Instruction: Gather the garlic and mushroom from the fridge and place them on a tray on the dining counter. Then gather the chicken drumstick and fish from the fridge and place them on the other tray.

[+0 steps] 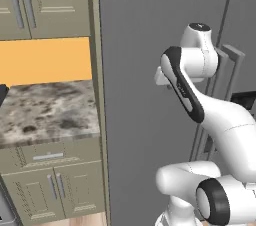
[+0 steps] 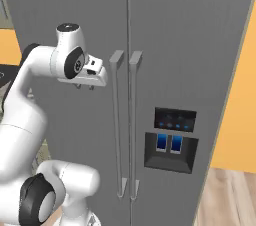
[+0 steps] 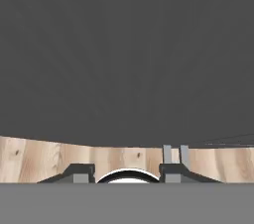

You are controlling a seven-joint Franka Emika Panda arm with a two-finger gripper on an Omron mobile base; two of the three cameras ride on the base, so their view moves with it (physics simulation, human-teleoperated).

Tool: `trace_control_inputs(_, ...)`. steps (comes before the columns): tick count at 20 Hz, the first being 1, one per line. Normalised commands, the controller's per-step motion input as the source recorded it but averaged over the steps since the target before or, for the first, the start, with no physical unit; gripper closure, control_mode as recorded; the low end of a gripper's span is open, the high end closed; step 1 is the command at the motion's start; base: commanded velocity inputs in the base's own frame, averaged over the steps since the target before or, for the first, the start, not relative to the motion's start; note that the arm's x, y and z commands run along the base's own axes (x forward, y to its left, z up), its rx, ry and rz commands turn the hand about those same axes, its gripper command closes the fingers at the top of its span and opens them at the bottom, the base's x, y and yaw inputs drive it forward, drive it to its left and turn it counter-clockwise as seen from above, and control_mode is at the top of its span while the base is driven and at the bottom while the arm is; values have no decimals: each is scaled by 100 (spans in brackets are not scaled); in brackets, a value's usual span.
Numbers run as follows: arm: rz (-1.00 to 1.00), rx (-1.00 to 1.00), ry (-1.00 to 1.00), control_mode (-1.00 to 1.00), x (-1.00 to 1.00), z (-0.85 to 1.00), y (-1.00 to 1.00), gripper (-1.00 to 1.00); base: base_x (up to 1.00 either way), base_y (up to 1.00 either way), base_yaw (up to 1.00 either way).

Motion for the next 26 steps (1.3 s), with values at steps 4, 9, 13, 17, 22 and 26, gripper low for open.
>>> trace_control_inputs(4, 0, 0, 0, 100, -5, 0, 0, -100, -37, -1, 0)
trace_control_inputs(9, 0, 0, 0, 100, 0, 0, 0, -100, -99, 0, 0)
trace_control_inputs(13, 0, 0, 0, 100, 0, 0, 0, -100, -55, -20, 0)
trace_control_inputs(17, 0, 0, 0, 100, 0, 0, 0, -100, -3, -51, 0)
trace_control_inputs(22, 0, 0, 0, 100, 0, 0, 0, -100, 0, -69, 0)
trace_control_inputs(26, 0, 0, 0, 100, 0, 0, 0, -100, 0, -43, 0)
